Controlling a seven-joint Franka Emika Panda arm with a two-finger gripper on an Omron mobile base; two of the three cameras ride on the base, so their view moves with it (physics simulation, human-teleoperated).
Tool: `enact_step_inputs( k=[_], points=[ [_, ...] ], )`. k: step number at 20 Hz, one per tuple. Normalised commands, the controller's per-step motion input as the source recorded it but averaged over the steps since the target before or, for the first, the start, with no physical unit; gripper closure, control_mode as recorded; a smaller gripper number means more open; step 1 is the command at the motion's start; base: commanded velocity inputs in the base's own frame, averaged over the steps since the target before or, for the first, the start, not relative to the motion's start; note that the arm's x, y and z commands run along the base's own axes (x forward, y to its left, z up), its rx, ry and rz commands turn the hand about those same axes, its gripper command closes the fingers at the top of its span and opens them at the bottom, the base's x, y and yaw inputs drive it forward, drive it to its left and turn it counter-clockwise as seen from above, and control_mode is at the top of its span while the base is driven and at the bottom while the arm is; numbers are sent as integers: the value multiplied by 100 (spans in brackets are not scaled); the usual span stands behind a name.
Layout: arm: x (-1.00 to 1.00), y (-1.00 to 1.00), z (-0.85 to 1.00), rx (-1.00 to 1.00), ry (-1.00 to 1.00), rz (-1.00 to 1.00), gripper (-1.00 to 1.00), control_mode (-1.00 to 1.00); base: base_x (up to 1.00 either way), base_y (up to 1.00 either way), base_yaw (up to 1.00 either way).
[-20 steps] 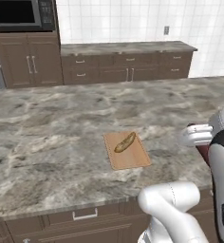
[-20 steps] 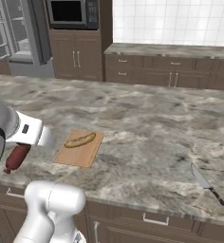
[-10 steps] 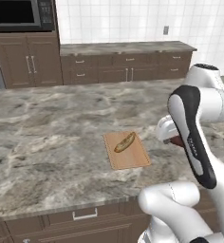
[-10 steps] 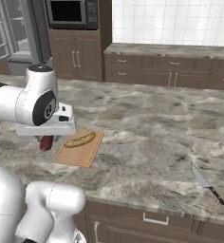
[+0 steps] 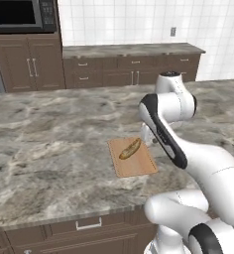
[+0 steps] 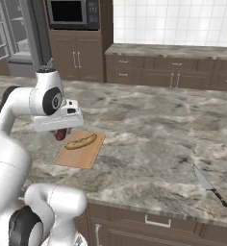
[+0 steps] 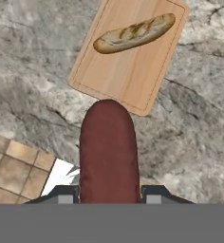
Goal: Retrieve the sausage and cheese from the fridge and place them on the cutting board on the counter.
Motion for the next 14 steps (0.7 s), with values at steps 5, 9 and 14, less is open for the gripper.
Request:
enact_step_inputs(
  k=[5, 9, 14],
  points=[
    [100, 0, -75, -1, 3, 3, 100, -100, 0, 0, 0],
    [100, 1, -57, -1, 0, 14, 100, -100, 0, 0, 0],
    [100, 8, -36, -2, 0, 18, 100, -100, 0, 0, 0]
  ],
)
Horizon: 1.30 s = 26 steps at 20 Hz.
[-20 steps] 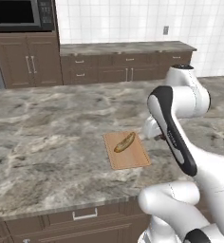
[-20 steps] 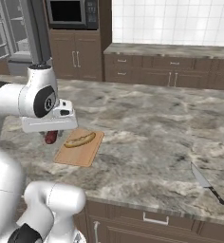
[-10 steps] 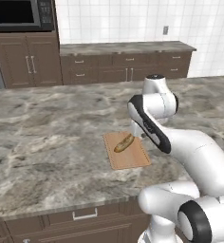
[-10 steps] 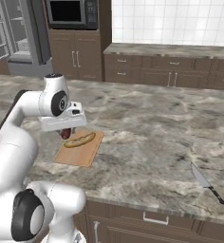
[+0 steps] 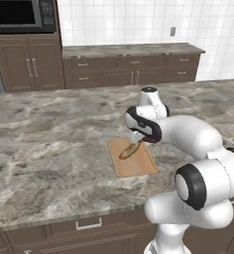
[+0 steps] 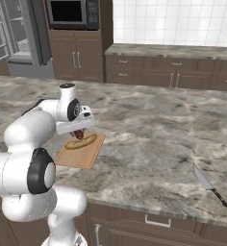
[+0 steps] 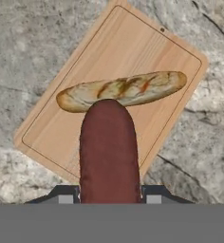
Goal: Retrieve the sausage and cheese from the fridge and place them on the cutting board on the counter.
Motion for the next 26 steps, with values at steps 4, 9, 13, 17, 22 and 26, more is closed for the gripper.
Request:
enact_step_inputs(
  k=[4, 9, 13, 17, 22, 26],
  points=[
    [98, 24, -44, -6, 0, 17, 100, -100, 0, 0, 0],
    [87, 6, -49, -5, 0, 5, 100, -100, 0, 0, 0],
    [71, 0, -49, 0, 0, 0, 100, -100, 0, 0, 0],
    [17, 3, -47, 0, 0, 0, 100, -100, 0, 0, 0],
    [2, 0, -33, 0, 0, 0, 100, -100, 0, 0, 0],
    [0, 0, -16, 0, 0, 0, -100, -100, 0, 0, 0]
  ],
)
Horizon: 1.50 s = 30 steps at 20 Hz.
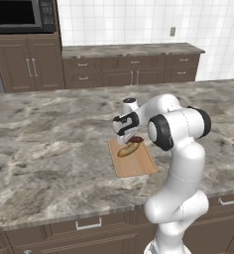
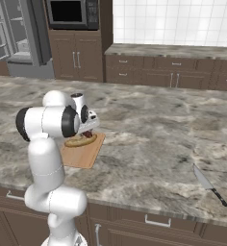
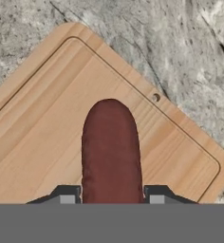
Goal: Retrieve the sausage and cheese from the fridge and place them on the cutting board on the counter.
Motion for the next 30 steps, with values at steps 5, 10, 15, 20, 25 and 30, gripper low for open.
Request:
enact_step_inputs(
  k=[5, 10, 15, 20, 25, 30],
  points=[
    [-13, 0, 2, -1, -2, 0, -100, -100, 0, 0, 0],
    [-31, 0, 33, 0, -7, 0, -100, -100, 0, 0, 0],
    [-33, -2, 86, 0, -20, 0, -100, -100, 0, 0, 0],
    [-78, -3, 64, 5, -24, 0, -100, -100, 0, 0, 0],
    [-100, -36, 46, 28, -27, -7, -100, -100, 0, 0, 0],
    [-94, -32, 88, 18, -26, -24, -100, -100, 0, 0, 0]
  ],
)
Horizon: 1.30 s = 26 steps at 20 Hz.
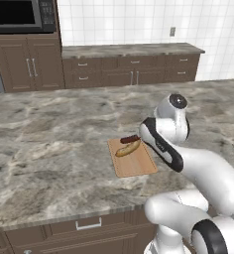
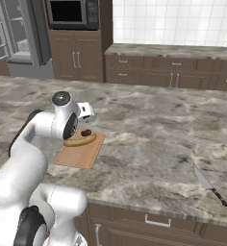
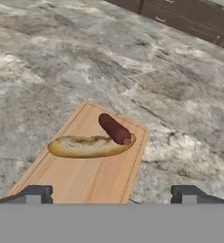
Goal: Retrieve the sausage and cheese from the fridge and place them on the cutting board on the counter.
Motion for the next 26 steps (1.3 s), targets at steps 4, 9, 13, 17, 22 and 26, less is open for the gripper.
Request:
enact_step_inputs(
  k=[4, 9, 13, 17, 22, 26],
  points=[
    [-75, -2, 100, 13, -13, -28, -100, -100, 0, 0, 0],
    [-72, -1, 87, 17, -5, -21, -100, -100, 0, 0, 0],
    [-53, -6, 79, 24, -10, -4, -100, -100, 0, 0, 0],
    [-88, -10, 93, 27, -2, -6, -100, -100, 0, 0, 0],
    [-92, -8, 73, 12, 19, -12, -100, -100, 0, 0, 0],
    [-76, 0, 46, -5, 23, -10, -100, -100, 0, 0, 0]
  ],
)
